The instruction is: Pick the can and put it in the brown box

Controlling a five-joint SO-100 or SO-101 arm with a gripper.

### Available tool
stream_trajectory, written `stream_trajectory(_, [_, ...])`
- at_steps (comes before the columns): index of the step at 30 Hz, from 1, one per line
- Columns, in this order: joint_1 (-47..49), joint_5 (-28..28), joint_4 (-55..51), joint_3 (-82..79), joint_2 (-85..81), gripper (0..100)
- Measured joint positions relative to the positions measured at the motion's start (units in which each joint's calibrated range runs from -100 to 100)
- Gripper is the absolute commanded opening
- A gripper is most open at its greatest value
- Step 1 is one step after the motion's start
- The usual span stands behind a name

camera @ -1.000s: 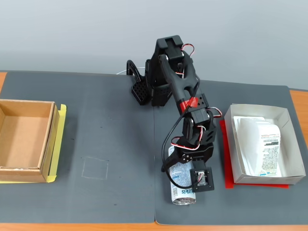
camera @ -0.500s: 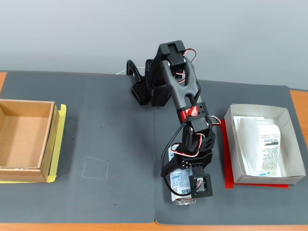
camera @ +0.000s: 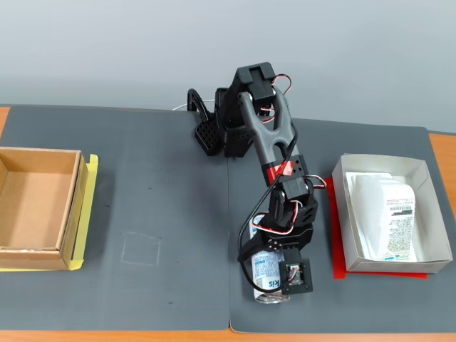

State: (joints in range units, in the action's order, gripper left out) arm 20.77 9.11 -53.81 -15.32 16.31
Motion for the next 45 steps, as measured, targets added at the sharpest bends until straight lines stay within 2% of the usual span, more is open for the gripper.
stream_trajectory(3, [0.1, 0.0, 0.0, 0.0, 0.0, 15])
stream_trajectory(6, [0.0, -0.1, -0.1, 0.5, -0.3, 10])
stream_trajectory(16, [0.0, -0.2, -1.2, 1.5, -0.3, 10])
stream_trajectory(25, [-2.8, -3.8, -12.6, 9.7, -5.6, 10])
stream_trajectory(29, [-7.2, -8.3, -17.6, 14.5, -10.4, 10])
stream_trajectory(34, [-14.8, -17.6, -21.9, 18.0, -17.3, 10])
stream_trajectory(39, [-24.1, -25.6, -22.3, 18.3, -23.2, 10])
stream_trajectory(45, [-35.8, -32.5, -22.4, 19.5, -27.0, 10])
